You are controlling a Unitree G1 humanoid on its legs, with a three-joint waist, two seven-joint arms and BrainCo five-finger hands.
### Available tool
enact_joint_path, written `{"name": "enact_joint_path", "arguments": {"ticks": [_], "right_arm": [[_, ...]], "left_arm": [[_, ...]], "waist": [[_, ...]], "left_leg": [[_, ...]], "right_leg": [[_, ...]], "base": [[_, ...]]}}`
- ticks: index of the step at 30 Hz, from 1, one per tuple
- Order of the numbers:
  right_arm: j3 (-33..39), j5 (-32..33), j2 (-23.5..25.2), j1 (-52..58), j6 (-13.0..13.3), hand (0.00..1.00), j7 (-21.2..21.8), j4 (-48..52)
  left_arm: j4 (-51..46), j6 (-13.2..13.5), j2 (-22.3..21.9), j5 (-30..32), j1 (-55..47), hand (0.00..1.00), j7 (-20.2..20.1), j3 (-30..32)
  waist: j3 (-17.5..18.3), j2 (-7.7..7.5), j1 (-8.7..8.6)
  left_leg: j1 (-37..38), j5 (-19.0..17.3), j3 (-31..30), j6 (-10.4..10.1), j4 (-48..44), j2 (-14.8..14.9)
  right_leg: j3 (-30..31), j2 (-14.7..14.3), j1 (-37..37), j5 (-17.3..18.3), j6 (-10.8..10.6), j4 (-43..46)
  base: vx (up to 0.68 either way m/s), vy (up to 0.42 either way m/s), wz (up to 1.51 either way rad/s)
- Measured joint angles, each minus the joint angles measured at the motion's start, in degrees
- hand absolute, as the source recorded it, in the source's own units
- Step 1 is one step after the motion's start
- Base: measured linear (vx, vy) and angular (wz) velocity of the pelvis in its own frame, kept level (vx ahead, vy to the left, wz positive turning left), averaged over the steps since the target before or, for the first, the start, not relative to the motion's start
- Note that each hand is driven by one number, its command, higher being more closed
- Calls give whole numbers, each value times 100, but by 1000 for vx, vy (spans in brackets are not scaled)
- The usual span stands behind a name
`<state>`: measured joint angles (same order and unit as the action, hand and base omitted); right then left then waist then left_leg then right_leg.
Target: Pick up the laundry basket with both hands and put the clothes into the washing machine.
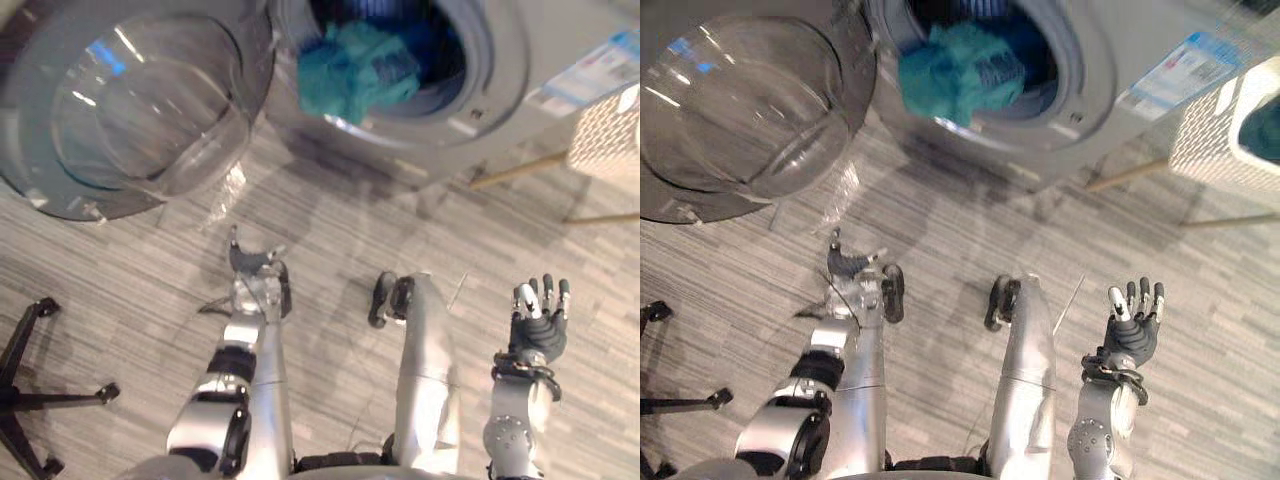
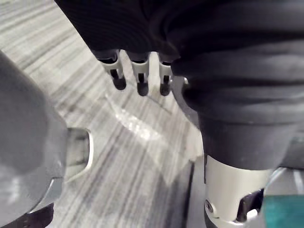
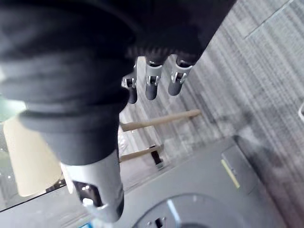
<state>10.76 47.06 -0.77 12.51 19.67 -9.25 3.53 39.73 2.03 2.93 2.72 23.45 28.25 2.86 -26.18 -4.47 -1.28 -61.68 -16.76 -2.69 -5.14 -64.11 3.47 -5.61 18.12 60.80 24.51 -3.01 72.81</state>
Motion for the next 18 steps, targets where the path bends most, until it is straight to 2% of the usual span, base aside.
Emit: {"name": "enact_joint_path", "arguments": {"ticks": [1,3,8,10,13,18], "right_arm": [[-1,-1,30,51,-4,0,-3,-5],[-4,-8,61,263,-28,0,-11,-121],[4,-111,92,640,-186,0,42,-1011],[35,-238,153,728,-351,0,59,-1813],[90,-420,223,739,-582,0,105,-2833],[591,-760,293,565,-1040,0,297,-4747]], "left_arm": [[-7,37,-36,-69,-123,0,-51,0],[-56,119,-117,-255,-631,0,-175,-9],[115,257,-174,-504,-1744,0,-684,-66],[382,271,-211,-696,-2080,0,-995,-91],[634,286,-290,-720,-2256,0,-1327,-112],[1230,307,-383,-698,-2281,0,-1819,-114]], "waist": [[46,11,13],[357,-3,58],[958,-3,93],[1289,45,93],[1630,109,86],[2157,351,63]], "left_leg": [[158,40,-15,-34,135,-6],[644,206,-49,-88,671,-33],[2118,575,-40,-209,2054,-26],[2895,769,-24,-227,2824,43],[3674,1069,57,-197,3705,70],[4843,1517,167,-113,5124,161]], "right_leg": [[-70,28,-171,17,24,-72],[-299,97,-670,47,67,-405],[-748,91,-2120,-30,30,-1461],[-978,-12,-2917,-191,15,-2180],[-1155,-122,-3647,-455,-6,-2973],[-1346,-338,-4715,-911,-147,-4284]], "base": [[19,-131,47],[49,-154,38],[117,-89,17],[174,-33,4],[193,-11,-5],[183,11,-5]]}}
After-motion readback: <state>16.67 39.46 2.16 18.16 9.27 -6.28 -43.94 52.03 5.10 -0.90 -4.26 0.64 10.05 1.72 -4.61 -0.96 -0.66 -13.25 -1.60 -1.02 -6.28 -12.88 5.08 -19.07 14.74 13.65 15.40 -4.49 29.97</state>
